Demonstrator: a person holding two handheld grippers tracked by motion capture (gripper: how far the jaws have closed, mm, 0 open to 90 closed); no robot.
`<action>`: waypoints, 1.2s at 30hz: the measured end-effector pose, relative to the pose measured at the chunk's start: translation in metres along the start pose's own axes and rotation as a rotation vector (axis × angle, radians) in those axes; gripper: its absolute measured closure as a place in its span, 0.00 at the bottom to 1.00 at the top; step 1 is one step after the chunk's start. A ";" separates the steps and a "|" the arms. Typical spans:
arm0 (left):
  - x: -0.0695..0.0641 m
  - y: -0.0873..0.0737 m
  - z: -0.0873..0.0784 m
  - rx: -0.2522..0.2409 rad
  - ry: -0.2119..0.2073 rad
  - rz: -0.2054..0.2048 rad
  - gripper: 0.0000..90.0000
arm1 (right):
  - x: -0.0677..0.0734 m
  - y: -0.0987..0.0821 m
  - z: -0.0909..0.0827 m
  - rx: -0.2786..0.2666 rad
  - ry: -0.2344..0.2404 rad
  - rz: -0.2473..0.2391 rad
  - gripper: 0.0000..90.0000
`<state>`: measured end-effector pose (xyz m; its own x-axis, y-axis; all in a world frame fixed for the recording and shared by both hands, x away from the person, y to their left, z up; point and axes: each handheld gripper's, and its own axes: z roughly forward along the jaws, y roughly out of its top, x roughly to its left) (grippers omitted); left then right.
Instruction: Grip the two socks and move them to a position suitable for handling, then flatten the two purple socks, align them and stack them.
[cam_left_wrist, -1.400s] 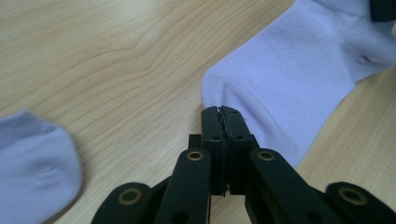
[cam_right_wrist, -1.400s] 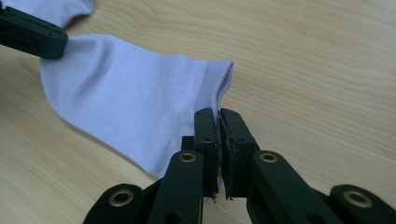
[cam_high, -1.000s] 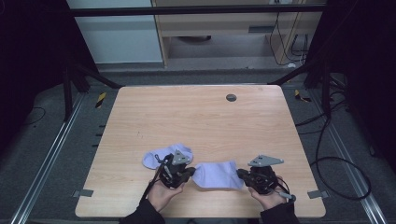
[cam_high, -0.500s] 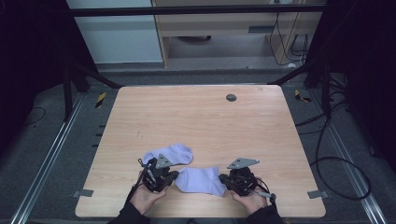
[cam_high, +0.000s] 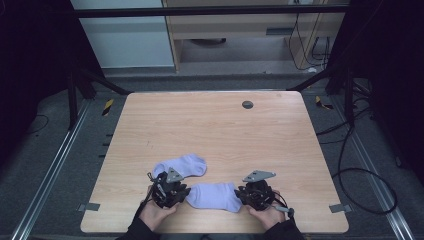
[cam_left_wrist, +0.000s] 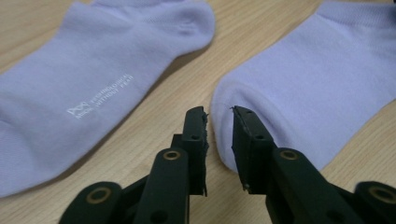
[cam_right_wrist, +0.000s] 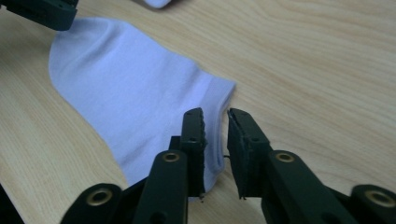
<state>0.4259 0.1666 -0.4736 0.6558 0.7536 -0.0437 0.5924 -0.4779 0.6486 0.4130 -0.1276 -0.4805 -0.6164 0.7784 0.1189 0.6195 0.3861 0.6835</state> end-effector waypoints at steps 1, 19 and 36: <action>0.001 0.001 -0.002 -0.011 0.001 -0.005 0.79 | -0.001 0.000 -0.002 -0.010 -0.007 0.000 0.80; 0.039 0.007 -0.026 -0.161 0.106 -0.073 0.50 | -0.020 0.020 -0.017 -0.172 -0.036 0.051 0.59; 0.100 0.002 -0.040 -0.202 0.175 -0.207 0.44 | -0.009 0.066 0.014 -0.210 -0.028 0.038 0.50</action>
<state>0.4740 0.2593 -0.4466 0.4304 0.8999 -0.0702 0.5885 -0.2208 0.7777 0.4662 -0.1025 -0.4461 -0.5785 0.8054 0.1294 0.5257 0.2468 0.8141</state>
